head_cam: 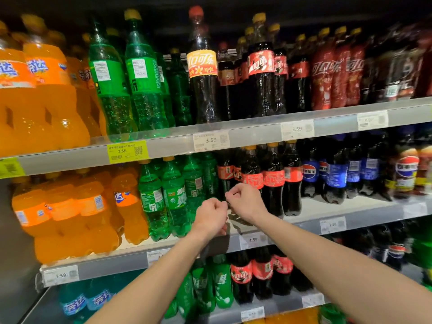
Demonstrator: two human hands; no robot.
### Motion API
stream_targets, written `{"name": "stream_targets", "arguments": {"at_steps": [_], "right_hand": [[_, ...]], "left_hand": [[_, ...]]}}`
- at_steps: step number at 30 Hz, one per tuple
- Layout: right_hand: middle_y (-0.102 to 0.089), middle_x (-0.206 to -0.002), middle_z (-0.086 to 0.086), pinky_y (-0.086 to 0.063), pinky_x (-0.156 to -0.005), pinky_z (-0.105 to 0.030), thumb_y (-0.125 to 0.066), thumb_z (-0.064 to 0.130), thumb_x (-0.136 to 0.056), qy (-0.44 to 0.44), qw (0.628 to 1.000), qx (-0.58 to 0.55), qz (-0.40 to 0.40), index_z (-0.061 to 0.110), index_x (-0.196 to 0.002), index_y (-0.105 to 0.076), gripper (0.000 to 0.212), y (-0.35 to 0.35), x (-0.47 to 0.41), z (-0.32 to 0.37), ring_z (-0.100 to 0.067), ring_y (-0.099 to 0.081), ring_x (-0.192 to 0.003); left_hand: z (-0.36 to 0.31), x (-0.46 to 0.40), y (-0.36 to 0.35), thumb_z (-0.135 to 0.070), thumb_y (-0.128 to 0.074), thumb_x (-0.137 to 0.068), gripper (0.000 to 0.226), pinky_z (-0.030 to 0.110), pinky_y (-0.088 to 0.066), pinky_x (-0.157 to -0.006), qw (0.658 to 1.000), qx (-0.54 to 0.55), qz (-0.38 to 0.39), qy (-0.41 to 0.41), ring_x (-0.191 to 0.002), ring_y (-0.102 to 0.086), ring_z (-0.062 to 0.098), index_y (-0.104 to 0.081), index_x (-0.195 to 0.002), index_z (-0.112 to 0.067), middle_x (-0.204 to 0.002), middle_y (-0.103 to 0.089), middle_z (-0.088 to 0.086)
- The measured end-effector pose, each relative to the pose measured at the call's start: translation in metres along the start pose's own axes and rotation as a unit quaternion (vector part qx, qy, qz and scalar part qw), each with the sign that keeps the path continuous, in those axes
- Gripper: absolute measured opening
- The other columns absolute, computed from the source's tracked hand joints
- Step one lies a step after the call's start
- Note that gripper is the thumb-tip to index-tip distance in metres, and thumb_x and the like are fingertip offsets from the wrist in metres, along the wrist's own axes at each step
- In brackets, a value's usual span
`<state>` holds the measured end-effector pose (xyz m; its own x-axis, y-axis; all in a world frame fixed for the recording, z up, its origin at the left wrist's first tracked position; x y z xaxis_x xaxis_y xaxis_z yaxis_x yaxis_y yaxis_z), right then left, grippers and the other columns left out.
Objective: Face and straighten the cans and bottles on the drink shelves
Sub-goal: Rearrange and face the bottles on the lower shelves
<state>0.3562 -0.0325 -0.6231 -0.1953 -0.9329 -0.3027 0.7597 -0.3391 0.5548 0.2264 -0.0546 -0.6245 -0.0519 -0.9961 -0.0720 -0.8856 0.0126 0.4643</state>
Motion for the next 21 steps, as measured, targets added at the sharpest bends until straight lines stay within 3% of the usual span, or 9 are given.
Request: {"name": "stream_targets", "arguments": {"at_steps": [2,5,7,9,12,14,17,21], "right_hand": [[-0.07,-0.078,0.004,-0.053,-0.073,-0.033,-0.06,0.03,-0.096,0.015,0.999,0.005,-0.029,0.017,-0.088,-0.069,0.018,0.023,0.007,-0.006,-0.014,-0.066,-0.078],[-0.068,-0.069,0.004,-0.053,-0.066,-0.033,-0.058,0.035,-0.095,0.01,0.997,0.012,-0.071,0.021,-0.086,-0.062,0.017,0.052,0.014,-0.021,-0.012,-0.066,-0.068],[-0.067,-0.07,0.003,-0.052,-0.061,-0.032,-0.058,0.038,-0.095,-0.006,0.994,0.007,-0.111,0.021,-0.092,-0.056,0.017,0.064,0.017,-0.032,-0.014,-0.065,-0.066],[-0.064,-0.074,0.002,-0.05,-0.06,-0.035,-0.057,0.041,-0.096,-0.011,0.986,0.001,-0.165,0.02,-0.097,-0.048,0.023,0.074,0.017,-0.044,-0.018,-0.063,-0.068],[-0.058,-0.087,0.002,-0.052,-0.068,-0.041,-0.061,0.043,-0.094,-0.005,0.98,-0.018,-0.197,0.022,-0.1,-0.043,0.028,0.082,0.009,-0.062,-0.017,-0.059,-0.076],[-0.054,-0.096,0.003,-0.051,-0.072,-0.037,-0.063,0.045,-0.093,0.002,0.983,-0.015,-0.181,0.023,-0.103,-0.046,0.029,0.08,0.006,-0.07,-0.016,-0.056,-0.083],[-0.051,-0.111,0.003,-0.051,-0.081,-0.036,-0.063,0.046,-0.093,0.008,0.986,0.009,-0.165,0.022,-0.12,-0.05,0.039,0.075,0.003,-0.082,-0.015,-0.055,-0.096],[-0.048,-0.104,0.002,-0.046,-0.075,-0.032,-0.067,0.049,-0.09,-0.017,0.987,0.038,-0.156,0.017,-0.115,-0.049,0.044,0.071,0.001,-0.084,-0.018,-0.053,-0.091]], "left_hand": [[-0.01,-0.001,-0.015,-0.024,-0.046,-0.097,0.02,0.035,-0.059,-0.054,1.0,-0.013,-0.01,-0.024,-0.052,-0.063,0.02,-0.06,-0.091,-0.011,-0.077,-0.065,0.006],[-0.022,-0.004,-0.036,-0.023,-0.05,-0.096,0.015,0.034,-0.053,-0.064,0.998,-0.02,-0.028,-0.043,-0.068,-0.063,0.019,-0.057,-0.105,-0.014,-0.088,-0.066,0.004],[-0.024,-0.012,-0.048,-0.027,-0.06,-0.094,0.03,0.031,-0.047,-0.076,0.997,-0.044,-0.029,-0.06,-0.092,-0.062,0.019,-0.052,-0.119,-0.014,-0.108,-0.062,0.004],[-0.028,-0.02,-0.062,-0.032,-0.068,-0.089,0.04,0.029,-0.045,-0.086,0.995,-0.055,-0.026,-0.08,-0.106,-0.056,0.019,-0.047,-0.119,-0.017,-0.117,-0.054,0.001],[-0.029,-0.036,-0.083,-0.034,-0.078,-0.08,0.044,0.033,-0.049,-0.088,0.993,-0.037,-0.039,-0.106,-0.103,-0.058,0.017,-0.047,-0.107,-0.021,-0.11,-0.059,-0.002],[-0.027,-0.04,-0.09,-0.035,-0.08,-0.079,0.046,0.03,-0.047,-0.083,0.993,-0.026,-0.046,-0.108,-0.101,-0.059,0.016,-0.046,-0.107,-0.022,-0.107,-0.061,-0.004],[-0.022,-0.045,-0.097,-0.034,-0.078,-0.083,0.043,0.029,-0.045,-0.08,0.992,-0.032,-0.066,-0.106,-0.101,-0.06,0.017,-0.044,-0.107,-0.022,-0.107,-0.063,-0.005],[-0.012,-0.044,-0.088,-0.034,-0.075,-0.085,0.048,0.041,-0.05,-0.095,0.989,-0.042,-0.099,-0.105,-0.11,-0.06,0.021,-0.045,-0.12,-0.021,-0.119,-0.06,-0.002]]}}
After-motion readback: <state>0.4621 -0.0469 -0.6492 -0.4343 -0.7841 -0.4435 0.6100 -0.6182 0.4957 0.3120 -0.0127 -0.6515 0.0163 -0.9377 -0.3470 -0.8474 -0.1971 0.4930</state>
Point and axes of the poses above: each hand's wrist, its own x-axis away from the middle knuckle, its own y-axis out of the back of the hand, z = x × y, the point moved 1 cm from there along -x, towards the middle knuckle
